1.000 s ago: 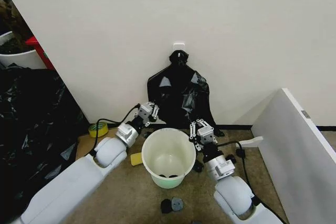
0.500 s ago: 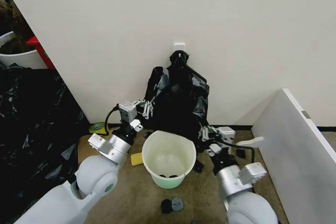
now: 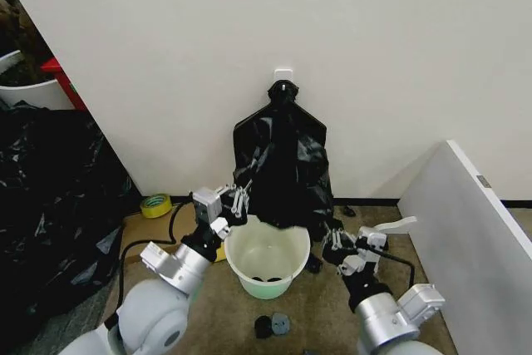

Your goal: Place the garbage bag over the trash bin.

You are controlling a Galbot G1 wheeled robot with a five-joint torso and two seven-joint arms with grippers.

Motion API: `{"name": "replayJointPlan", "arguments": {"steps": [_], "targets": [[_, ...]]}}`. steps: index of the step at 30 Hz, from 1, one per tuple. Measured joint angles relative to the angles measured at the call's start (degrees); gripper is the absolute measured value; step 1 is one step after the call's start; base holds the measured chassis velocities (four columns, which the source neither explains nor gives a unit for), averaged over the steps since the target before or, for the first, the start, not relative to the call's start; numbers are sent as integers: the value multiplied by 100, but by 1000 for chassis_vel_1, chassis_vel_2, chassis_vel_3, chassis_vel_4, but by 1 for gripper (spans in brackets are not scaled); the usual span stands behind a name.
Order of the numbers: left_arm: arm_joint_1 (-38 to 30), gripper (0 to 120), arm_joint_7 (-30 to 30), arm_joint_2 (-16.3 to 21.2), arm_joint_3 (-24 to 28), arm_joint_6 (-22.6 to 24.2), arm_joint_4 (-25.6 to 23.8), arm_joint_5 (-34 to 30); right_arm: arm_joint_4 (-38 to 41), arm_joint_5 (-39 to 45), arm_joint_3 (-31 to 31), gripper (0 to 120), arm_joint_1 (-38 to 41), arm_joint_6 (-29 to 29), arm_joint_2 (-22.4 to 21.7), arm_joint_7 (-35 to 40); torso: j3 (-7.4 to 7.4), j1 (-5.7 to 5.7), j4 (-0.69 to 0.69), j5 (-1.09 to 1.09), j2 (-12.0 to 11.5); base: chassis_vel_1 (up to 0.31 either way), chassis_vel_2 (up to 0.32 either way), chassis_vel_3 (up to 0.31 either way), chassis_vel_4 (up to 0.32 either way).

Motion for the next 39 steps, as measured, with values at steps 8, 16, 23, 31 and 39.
{"name": "replayJointPlan", "arguments": {"steps": [8,16,23,31,39], "targets": [[352,0,53,-139,-1,-117,72,161,-123,298,-354,0,93,-121,245,130,0,1,0,0,0,0,0,0,0],[670,0,28,-261,108,-123,51,302,57,582,-392,0,-283,-205,169,224,0,1,0,0,0,0,0,0,0],[822,0,4,-221,119,-131,41,362,12,576,-357,0,-459,-202,73,216,1,1,0,0,-1,0,0,0,0],[868,0,-71,-227,33,-147,42,341,-167,583,-441,0,-255,-199,165,243,1,1,0,-1,-1,0,0,0,0],[576,0,-263,-374,86,-211,702,72,-825,505,-383,0,296,-88,401,230,1,1,0,0,-1,0,0,0,0]]}}
